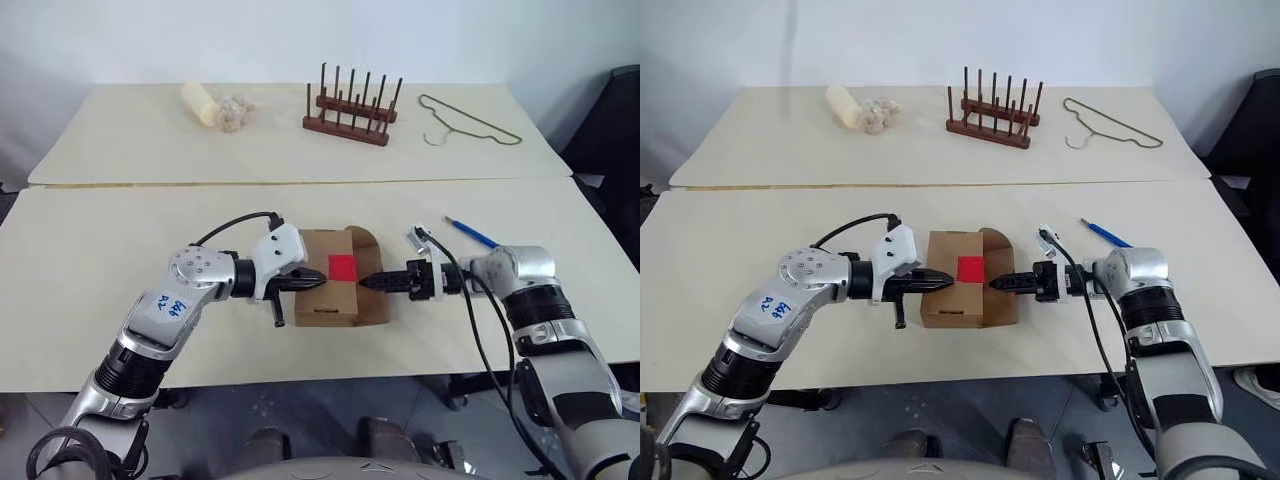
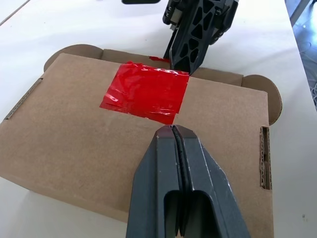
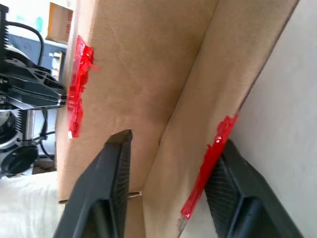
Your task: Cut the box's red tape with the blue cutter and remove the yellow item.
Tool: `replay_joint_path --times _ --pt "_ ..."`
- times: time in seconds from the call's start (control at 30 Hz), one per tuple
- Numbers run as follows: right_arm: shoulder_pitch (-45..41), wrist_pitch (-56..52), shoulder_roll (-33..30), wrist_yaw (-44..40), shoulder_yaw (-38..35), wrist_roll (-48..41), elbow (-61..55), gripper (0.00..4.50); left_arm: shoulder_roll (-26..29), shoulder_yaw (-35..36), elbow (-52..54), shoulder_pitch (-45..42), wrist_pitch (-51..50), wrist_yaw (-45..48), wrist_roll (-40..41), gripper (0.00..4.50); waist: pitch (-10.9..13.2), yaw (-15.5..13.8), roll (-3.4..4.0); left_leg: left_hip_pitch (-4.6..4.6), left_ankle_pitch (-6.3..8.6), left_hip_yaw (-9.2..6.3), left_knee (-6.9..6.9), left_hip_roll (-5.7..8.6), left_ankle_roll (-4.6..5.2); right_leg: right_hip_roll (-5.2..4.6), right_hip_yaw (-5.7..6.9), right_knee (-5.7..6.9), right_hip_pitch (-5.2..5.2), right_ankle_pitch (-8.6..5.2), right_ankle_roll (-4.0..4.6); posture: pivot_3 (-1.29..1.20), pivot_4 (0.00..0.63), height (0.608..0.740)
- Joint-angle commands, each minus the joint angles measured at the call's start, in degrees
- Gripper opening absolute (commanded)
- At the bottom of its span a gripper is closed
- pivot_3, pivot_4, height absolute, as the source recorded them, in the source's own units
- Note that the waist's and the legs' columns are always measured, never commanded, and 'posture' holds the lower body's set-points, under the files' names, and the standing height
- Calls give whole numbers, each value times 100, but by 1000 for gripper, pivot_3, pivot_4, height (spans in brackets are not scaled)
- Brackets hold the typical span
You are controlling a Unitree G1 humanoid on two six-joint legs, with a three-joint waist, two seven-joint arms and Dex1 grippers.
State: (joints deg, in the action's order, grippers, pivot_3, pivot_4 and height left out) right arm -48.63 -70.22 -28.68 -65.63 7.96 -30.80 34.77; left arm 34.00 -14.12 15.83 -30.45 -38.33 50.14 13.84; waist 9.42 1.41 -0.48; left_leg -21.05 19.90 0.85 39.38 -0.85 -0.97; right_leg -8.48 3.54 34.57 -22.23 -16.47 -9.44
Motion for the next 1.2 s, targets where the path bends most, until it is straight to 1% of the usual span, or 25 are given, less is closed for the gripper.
replay_joint_path --times 0.03,0.1,0.13,0.17,0.2,0.27,0.47,0.5,0.6,0.63,0.67,0.7,0.77,0.83,0.87,1.07,1.2 --pt "185 7 162 132 406 362 325 864 65 -169 14 142 -157 32 -45 0 -34 18 -42 8 -2 -1 -6 -2 -3 1 0 1 3 -2 4 0 150 740" --pt "163 55 188 140 442 427 396 298 65 -158 15 141 -163 16 -50 0 -51 17 -70 31 -2 -5 -12 -6 -4 5 4 -5 28 -4 8 0 150 740" --pt "154 72 197 143 449 452 426 72 62 -152 16 142 -166 10 -51 0 -61 17 -76 62 -1 -8 -21 -7 -5 5 7 -21 66 -5 9 0 150 740" --pt "139 88 195 120 448 473 462 16 52 -153 11 132 -173 1 -52 0 -70 18 -81 86 5 -8 -27 -6 -5 4 7 -32 91 -5 12 0 150 740" --pt "118 77 198 114 417 480 509 16 54 -152 17 137 -175 -1 -51 0 -78 11 -95 91 7 -10 -27 -8 -4 4 7 -53 98 -6 12 0 150 740" --pt "61 27 176 87 345 487 576 16 47 -149 34 170 -166 -18 -48 0 -85 6 -105 89 7 -22 -27 -9 -5 4 8 -55 98 -3 16 0 150 740" --pt "-90 -150 -13 85 266 509 599 16 -47 -161 -19 160 -109 -96 -64 0 -86 1 -105 88 9 -50 -27 -10 -10 -1 7 -60 96 0 22 0 150 740" --pt "-137 -230 -76 131 226 509 578 16 -64 -159 -34 158 -91 -107 -66 0 -85 -7 -103 86 9 -53 -27 -9 -10 -2 7 -62 96 1 24 0 150 740" --pt "-278 -420 -308 132 187 513 513 16 -128 -161 -120 137 -1 -141 -92 0 -62 -66 -60 81 10 -60 -27 -2 -5 -9 6 -70 94 6 29 0 150 740" --pt "-394 -535 -473 122 175 520 478 16 -190 -180 -189 113 63 -163 -114 0 -58 -97 -54 77 10 -58 -27 0 -4 -11 5 -71 89 7 30 0 150 740" --pt "-511 -631 -632 115 162 531 461 16 -267 -201 -264 88 136 -194 -135 0 -48 -147 -38 71 10 -56 -27 0 -3 -10 5 -70 81 7 29 0 150 740" --pt "-627 -693 -790 116 160 554 468 16 -365 -232 -343 55 199 -235 -156 0 -28 -200 -5 61 8 -48 -25 3 -1 -11 6 -70 75 9 29 0 150 740" --pt "-835 -856 -1093 48 205 534 422 16 -557 -309 -500 -12 346 -300 -214 0 -12 -284 38 22 3 -28 -24 16 8 -17 7 -70 50 12 28 0 150 740" --pt "-1022 -1054 -1444 -57 301 493 270 16 -832 -396 -787 -120 614 -400 -300 0 -5 -307 52 -45 0 -15 -18 19 10 -16 7 -58 -18 17 21 0 150 740" --pt "-1094 -1142 -1602 -115 367 470 180 16 -958 -431 -929 -180 731 -449 -338 0 4 -318 66 -55 -3 -14 -18 21 9 -15 9 -54 -26 21 15 0 150 740" --pt "-1505 -1598 -2472 -431 830 309 -452 16 -1753 -632 -1762 -592 1374 -704 -551 0 12 -294 76 -67 4 3 -37 18 17 -13 40 -82 -37 23 8 0 150 740" --pt "-1867 -1745 -2978 -680 1252 279 -749 16 -2161 -687 -2123 -718 1675 -801 -676 0 15 -289 75 -70 5 9 -32 16 18 -14 41 -90 -38 29 -2 0 150 740"
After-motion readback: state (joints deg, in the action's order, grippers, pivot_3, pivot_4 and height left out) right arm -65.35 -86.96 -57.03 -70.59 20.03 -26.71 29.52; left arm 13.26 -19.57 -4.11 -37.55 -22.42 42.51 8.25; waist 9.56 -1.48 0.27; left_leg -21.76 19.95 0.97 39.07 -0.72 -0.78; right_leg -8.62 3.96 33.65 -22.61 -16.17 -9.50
